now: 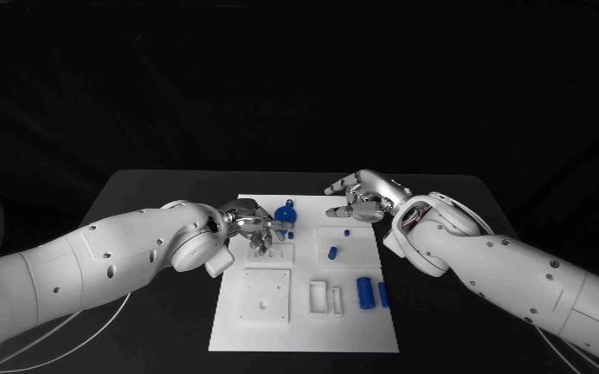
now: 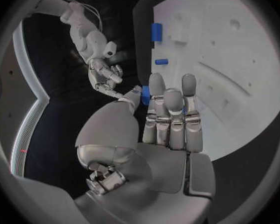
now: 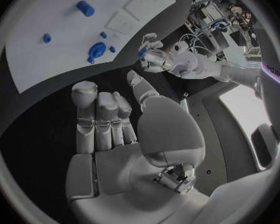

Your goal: Assemble the parts on the task board

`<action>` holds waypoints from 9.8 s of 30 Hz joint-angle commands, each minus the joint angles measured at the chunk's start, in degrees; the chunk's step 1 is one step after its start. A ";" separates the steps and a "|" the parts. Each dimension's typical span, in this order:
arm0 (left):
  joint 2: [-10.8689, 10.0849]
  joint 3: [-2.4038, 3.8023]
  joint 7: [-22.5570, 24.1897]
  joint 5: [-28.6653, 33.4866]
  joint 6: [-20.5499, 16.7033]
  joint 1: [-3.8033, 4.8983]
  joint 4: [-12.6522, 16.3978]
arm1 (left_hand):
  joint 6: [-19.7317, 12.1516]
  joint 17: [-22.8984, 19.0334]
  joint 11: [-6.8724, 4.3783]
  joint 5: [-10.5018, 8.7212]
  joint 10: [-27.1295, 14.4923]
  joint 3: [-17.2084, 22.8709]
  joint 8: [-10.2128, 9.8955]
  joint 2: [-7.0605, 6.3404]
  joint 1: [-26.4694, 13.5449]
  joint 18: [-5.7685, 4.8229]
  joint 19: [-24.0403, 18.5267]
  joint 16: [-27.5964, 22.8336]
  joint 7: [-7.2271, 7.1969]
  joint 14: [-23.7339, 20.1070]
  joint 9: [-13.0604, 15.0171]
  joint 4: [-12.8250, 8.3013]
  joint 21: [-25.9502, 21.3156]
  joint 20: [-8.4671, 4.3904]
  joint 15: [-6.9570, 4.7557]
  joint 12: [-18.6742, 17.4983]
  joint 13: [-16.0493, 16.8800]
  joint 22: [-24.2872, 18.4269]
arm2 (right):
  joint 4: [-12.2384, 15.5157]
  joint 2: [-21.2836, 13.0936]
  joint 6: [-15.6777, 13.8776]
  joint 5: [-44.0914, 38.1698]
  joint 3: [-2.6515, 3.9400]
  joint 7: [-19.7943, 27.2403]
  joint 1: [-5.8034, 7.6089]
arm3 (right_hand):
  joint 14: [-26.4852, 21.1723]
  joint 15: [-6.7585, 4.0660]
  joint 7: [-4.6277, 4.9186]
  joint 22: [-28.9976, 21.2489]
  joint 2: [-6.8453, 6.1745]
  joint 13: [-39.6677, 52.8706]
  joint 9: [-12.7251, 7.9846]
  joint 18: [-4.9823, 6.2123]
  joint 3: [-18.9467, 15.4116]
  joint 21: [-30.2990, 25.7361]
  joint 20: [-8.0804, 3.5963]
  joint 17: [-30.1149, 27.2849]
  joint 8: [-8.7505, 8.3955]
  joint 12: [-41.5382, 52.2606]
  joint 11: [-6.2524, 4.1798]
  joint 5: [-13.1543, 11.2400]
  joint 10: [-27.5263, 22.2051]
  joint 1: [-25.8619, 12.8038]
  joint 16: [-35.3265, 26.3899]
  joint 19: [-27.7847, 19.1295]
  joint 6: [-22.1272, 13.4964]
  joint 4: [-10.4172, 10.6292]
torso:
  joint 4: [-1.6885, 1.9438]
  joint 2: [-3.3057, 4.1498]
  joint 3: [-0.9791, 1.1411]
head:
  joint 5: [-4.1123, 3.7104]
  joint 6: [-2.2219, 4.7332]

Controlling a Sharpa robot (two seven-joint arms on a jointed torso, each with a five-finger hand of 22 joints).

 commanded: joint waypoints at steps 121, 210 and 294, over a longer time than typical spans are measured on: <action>4.99 -0.24 -26.74 -29.98 -3.74 0.82 -1.64 | 3.94 -2.56 -0.87 17.43 3.84 7.75 -0.34 -1.63 1.73 -0.79 2.00 1.32 -1.17 3.97 -1.06 -8.09 2.93 -1.46 -1.35 0.58 -1.33 1.20 | -12.57 -1.10 -5.26 5.48 2.53 6.09 0.78 | -0.41 -0.62 -0.73 -1.02 0.44 -2.22 0.28 -0.29 -0.95 -6.05 -0.67 -2.07 0.04 -2.86 -0.94 0.85 -1.71 -1.27 -4.68 2.68 5.17 2.02 | 0.00 -0.09 0.26 | 1.37 -1.36; 8.94 -2.90 -27.79 -36.31 -1.74 -0.01 -4.50 | 6.24 1.40 -1.50 23.97 3.93 9.71 -0.28 -2.37 -2.25 -0.22 1.76 0.80 -1.92 6.05 1.00 -11.84 7.15 -1.73 -1.76 5.25 -3.36 1.08 | -12.62 -0.27 -6.50 7.51 3.05 7.51 1.63 | 0.12 -0.74 -0.61 -10.94 0.18 -11.34 0.27 0.27 0.81 -16.04 -0.74 -5.14 0.04 -8.58 -1.10 1.91 -4.87 -1.72 -13.55 2.38 4.80 0.57 | -0.02 0.01 0.06 | 1.23 -2.72; 10.32 -2.67 -26.11 -35.27 -2.00 0.06 -8.20 | 7.42 0.51 -1.05 0.82 3.87 -11.65 -0.29 -10.63 -1.23 -0.86 2.69 0.27 -2.18 5.24 -0.69 14.18 3.35 -1.30 -1.47 4.30 -2.78 0.98 | -13.32 0.22 -6.34 7.55 3.05 7.21 1.60 | 0.23 -0.73 -0.49 -11.77 0.13 -11.58 0.27 0.55 1.15 -15.73 -0.70 -4.94 0.04 -8.55 -1.06 2.29 -4.91 -1.91 -13.77 2.37 4.41 0.35 | 0.04 0.03 0.02 | 0.60 -3.14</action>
